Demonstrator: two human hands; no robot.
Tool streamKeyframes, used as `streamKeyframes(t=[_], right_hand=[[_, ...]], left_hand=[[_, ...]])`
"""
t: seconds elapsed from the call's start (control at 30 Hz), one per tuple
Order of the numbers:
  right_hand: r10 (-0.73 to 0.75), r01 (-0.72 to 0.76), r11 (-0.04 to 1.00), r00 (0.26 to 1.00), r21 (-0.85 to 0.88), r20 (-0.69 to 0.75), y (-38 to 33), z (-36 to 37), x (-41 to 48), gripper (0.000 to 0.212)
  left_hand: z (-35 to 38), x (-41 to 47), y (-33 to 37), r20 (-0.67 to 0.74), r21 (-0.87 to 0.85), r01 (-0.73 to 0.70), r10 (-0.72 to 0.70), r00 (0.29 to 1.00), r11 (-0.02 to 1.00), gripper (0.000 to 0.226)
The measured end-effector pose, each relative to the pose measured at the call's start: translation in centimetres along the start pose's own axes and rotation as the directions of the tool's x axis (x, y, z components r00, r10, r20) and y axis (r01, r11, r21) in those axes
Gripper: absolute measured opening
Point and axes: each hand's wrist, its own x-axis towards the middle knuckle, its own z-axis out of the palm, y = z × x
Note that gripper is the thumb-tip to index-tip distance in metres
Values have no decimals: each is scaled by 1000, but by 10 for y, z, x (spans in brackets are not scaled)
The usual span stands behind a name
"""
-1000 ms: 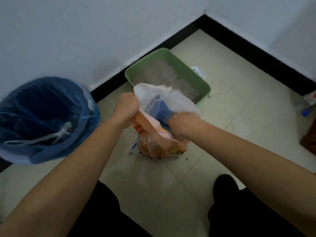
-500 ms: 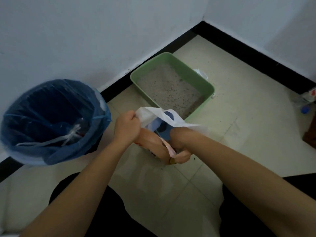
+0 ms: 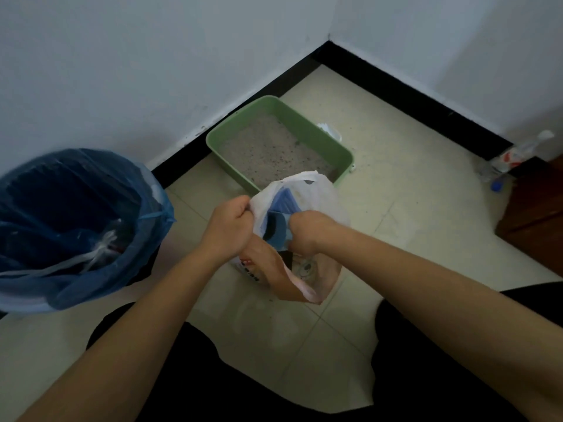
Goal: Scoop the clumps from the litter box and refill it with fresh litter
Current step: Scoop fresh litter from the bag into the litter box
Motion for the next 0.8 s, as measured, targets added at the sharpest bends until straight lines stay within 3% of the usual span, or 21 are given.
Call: streamKeyframes(t=[0.17, 0.33, 0.5, 0.6, 0.7, 0.8], right_hand=[[35, -39, 982, 999, -187, -26, 33, -1, -28, 35], [202, -221, 934, 975, -280, -94, 54, -1, -41, 46], [139, -136, 975, 990, -177, 7, 30, -7, -38, 41], [105, -102, 979, 994, -177, 5, 28, -13, -33, 35], [89, -75, 988, 991, -137, 96, 28, -21, -32, 39], [-9, 4, 986, 1000, -165, -28, 28, -23, -34, 34]], left_hand=[[2, -7, 10, 52, 83, -82, 78, 996, 993, 22], [7, -15, 1, 36, 109, -22, 19, 999, 994, 20], [3, -14, 0, -44, 9, 29, -29, 999, 1000, 19], [3, -20, 3, -34, -43, -15, 14, 999, 999, 19], [4, -28, 8, 17, -94, -74, 75, 997, 993, 21], [6, -27, 8, -10, 44, -94, 95, 995, 995, 25]])
